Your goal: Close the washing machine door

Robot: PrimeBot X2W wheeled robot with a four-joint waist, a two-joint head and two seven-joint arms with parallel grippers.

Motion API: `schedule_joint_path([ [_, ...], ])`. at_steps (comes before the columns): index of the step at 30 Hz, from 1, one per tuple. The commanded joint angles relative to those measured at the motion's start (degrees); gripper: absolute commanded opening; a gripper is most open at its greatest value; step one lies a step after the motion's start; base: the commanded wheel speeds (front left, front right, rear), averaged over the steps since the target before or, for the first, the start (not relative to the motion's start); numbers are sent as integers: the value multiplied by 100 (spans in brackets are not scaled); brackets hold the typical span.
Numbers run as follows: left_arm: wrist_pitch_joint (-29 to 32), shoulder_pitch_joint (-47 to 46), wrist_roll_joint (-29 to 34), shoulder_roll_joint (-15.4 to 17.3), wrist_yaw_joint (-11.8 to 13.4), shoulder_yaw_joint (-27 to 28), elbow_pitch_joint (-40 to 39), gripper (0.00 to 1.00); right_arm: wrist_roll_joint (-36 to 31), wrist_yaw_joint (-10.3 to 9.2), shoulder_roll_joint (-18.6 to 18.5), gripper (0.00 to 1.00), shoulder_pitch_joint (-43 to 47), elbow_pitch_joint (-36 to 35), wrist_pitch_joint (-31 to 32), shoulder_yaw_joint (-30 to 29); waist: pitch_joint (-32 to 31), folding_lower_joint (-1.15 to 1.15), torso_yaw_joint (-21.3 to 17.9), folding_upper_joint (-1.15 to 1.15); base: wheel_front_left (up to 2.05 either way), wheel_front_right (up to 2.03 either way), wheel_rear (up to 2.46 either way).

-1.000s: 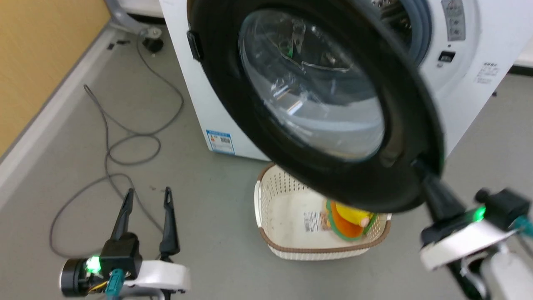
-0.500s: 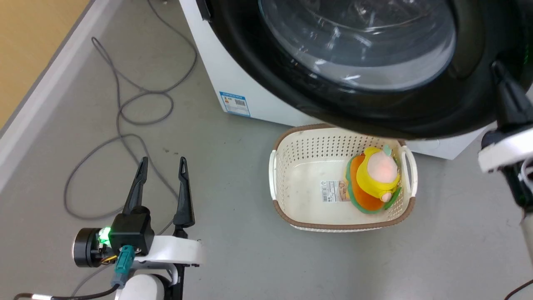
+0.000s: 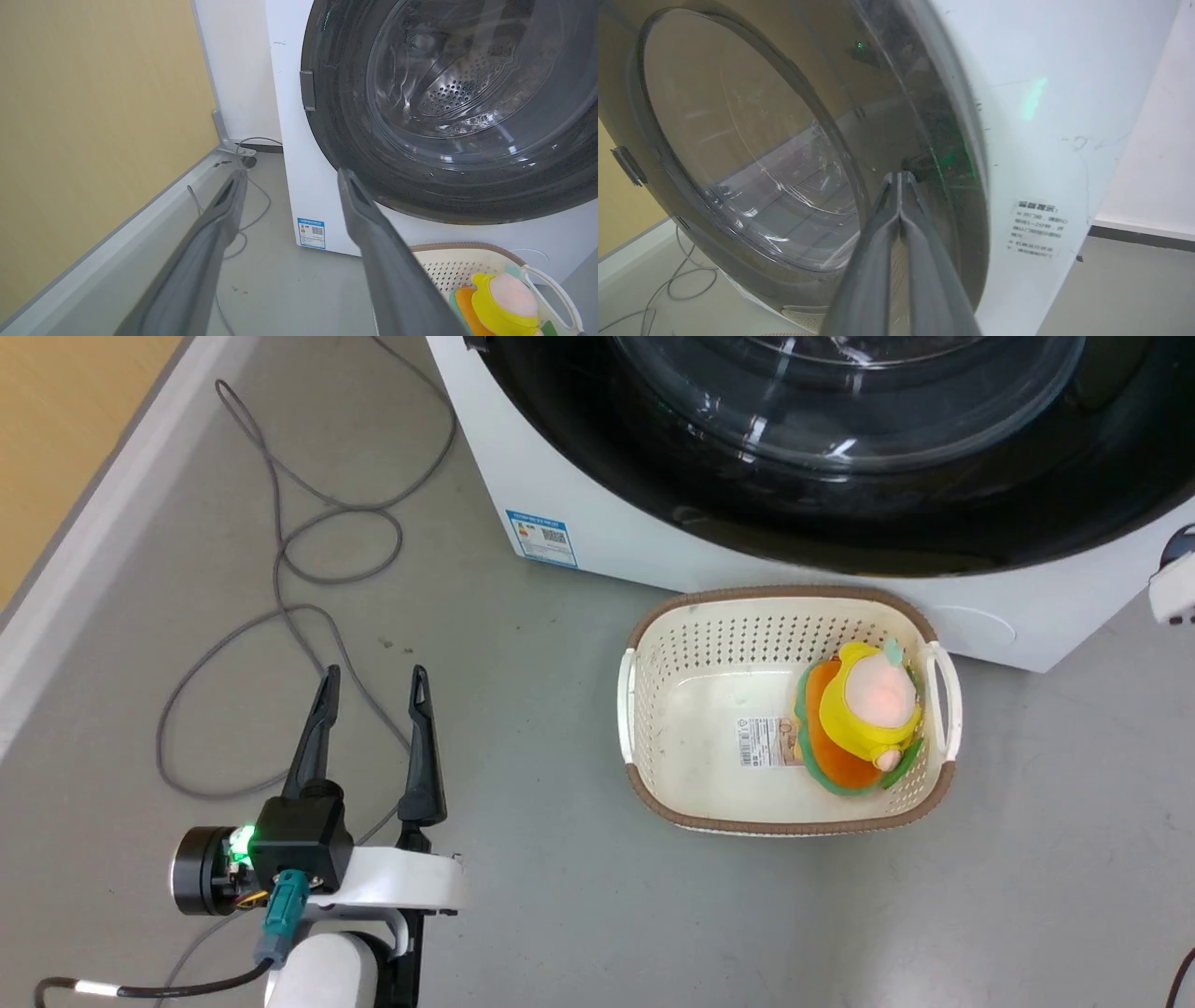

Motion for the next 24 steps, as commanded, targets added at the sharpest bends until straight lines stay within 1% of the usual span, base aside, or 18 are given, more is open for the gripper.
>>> schedule_joint_path([
  [1, -25, -92, -29, -7, 36, -12, -24, 100, -44, -5, -21, 0, -202, 137, -21, -43, 38, -1, 2, 0, 0, 0, 0],
  [8, -25, -76, -79, -8, 102, -31, -30, 100, -267, -5, 80, 0, -397, 439, -21, -187, 29, -1, -26, 0, 0, 0, 0],
  [11, -25, -36, -73, -8, 112, -2, -19, 100, -302, -5, 149, 0, -349, 402, -21, -154, -28, -1, -69, 0, 0, 0, 0],
  [13, -25, 15, -65, -8, 118, 28, -6, 100, -338, -5, 188, 0, -262, 254, -21, -167, -103, -1, -119, 0, 0, 0, 0],
  [16, -25, 88, -30, -8, 119, 67, 30, 100, -436, -5, 254, 0, -38, -245, -21, -296, -254, -1, -212, 0, 0, 0, 0],
  [18, -25, 128, 4, -8, 113, 110, 39, 100, -559, -5, 335, 0, 157, -818, -21, -481, -354, -1, -295, 0, 0, 0, 0],
  [21, -25, 193, 63, -7, 88, 177, 47, 100, -754, -5, 571, 0, 545, -1769, -21, -731, -518, -1, -449, 0, 0, 0, 0],
  [24, -25, 248, 114, 9, 55, 242, 66, 100, -920, -5, 790, 0, 952, -2559, -21, -840, -680, -1, -607, 0, 0, 0, 0],
])
